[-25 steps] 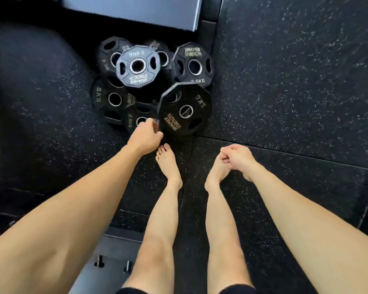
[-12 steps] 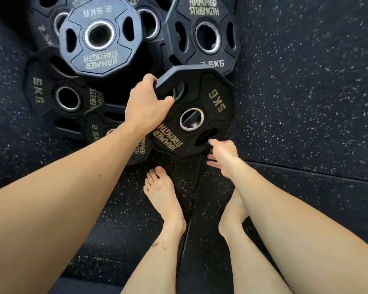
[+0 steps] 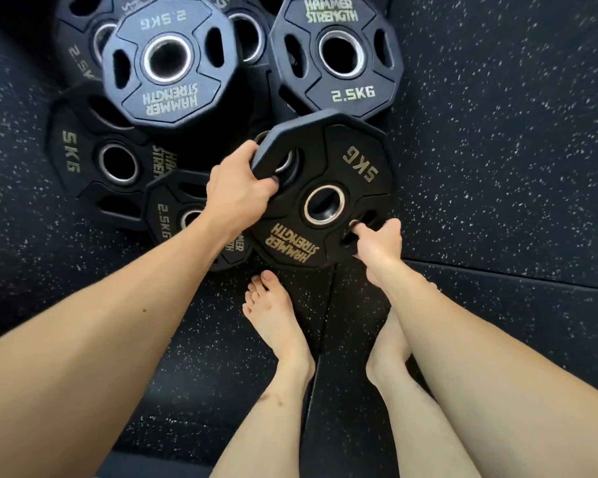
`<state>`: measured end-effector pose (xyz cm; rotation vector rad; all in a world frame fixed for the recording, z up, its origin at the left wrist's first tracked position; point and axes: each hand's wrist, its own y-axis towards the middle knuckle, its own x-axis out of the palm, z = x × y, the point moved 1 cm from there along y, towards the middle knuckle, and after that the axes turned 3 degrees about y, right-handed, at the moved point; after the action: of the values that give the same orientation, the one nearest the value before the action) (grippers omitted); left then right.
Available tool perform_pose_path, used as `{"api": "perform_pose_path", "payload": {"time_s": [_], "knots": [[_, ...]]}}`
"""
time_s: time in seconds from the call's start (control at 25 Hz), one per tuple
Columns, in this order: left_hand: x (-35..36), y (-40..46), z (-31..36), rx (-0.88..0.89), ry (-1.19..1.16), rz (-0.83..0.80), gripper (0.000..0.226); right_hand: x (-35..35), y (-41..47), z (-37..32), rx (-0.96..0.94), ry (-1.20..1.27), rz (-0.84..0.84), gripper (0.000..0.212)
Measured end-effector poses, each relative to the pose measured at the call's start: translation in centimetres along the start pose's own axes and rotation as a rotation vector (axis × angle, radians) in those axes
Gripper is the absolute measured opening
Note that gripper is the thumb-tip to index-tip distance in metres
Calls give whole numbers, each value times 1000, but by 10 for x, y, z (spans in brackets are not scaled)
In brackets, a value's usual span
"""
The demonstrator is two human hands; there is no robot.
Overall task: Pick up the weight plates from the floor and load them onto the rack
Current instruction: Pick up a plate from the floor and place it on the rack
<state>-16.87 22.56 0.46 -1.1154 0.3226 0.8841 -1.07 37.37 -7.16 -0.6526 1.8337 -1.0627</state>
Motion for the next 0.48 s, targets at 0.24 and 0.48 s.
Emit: {"api": "perform_pose_path", "payload": {"time_s": [0.24, 0.48], "knots": [[-23, -78, -4, -267, -458, 5, 20, -56, -60, -21, 55, 39, -154, 62], [-89, -179, 48, -331, -796, 35, 27, -128, -183, -70, -134, 40, -214, 61]]}}
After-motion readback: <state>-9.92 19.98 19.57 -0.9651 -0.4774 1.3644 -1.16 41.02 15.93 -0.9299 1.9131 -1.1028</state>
